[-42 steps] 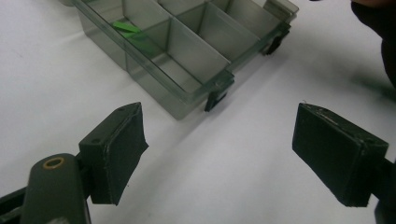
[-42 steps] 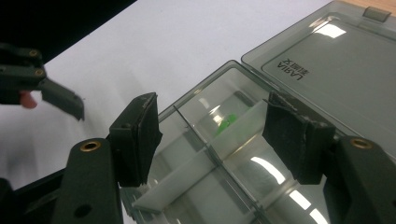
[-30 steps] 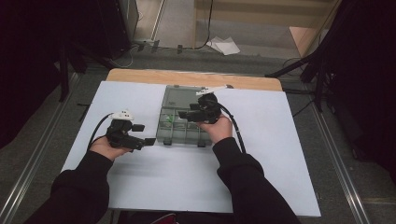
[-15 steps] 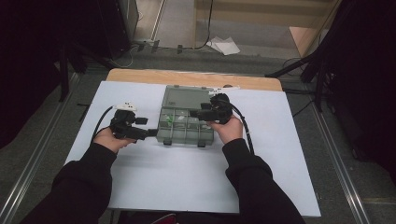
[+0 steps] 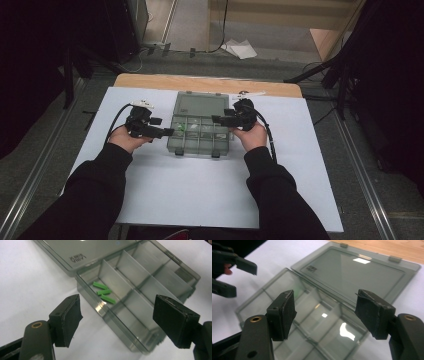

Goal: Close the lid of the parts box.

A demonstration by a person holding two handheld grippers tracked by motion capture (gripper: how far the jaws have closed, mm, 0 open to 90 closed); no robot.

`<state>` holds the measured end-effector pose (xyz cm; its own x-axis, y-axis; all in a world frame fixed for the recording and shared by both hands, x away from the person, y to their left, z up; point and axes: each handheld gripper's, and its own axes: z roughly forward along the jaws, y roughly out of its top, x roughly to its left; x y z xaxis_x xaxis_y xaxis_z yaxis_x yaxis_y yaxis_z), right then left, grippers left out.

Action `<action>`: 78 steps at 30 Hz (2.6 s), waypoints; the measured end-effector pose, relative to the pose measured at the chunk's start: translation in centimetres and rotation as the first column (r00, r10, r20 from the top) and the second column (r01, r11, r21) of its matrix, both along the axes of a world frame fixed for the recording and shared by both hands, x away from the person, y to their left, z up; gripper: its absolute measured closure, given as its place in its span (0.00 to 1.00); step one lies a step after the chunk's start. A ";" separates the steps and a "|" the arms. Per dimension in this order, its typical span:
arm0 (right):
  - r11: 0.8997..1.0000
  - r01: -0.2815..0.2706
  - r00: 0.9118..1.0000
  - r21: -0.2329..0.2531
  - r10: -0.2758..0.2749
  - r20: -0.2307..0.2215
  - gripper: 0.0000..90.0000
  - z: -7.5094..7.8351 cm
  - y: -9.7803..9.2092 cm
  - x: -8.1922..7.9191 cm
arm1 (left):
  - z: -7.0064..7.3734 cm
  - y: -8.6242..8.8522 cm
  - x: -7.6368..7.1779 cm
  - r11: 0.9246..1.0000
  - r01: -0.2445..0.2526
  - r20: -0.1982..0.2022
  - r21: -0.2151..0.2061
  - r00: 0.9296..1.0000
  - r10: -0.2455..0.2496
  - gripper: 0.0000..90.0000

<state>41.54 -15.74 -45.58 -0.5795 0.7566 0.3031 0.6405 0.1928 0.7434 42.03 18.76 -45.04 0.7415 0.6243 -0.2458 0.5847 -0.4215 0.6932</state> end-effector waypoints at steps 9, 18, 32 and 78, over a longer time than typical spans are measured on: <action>1.000 0.027 1.000 0.002 -0.027 -0.006 0.38 -0.5 -0.4 0.8 | 0.4 -0.9 2.3 1.000 -0.028 0.005 -0.002 1.000 0.028 0.24; 0.998 0.058 0.998 -0.011 -0.058 -0.017 0.39 -1.3 -0.4 1.7 | 0.4 -2.0 4.6 0.997 -0.068 -0.011 -0.024 0.998 0.068 0.28; 0.992 0.123 0.992 -0.016 -0.124 -0.036 0.40 -1.7 -0.7 3.5 | -0.9 -3.4 7.1 0.993 -0.112 -0.013 0.041 0.994 0.113 0.28; 0.954 0.299 0.935 0.007 -0.292 -0.203 0.46 -5.5 -0.4 5.9 | -4.5 -4.9 9.5 0.955 -0.297 -0.119 0.006 0.948 0.296 0.37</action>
<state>47.48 -16.19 -51.04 -0.2573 0.8707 0.4191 0.7987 -0.0526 0.5995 51.49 13.83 -49.56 0.4891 0.8081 -0.3283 0.7594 -0.2093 0.6161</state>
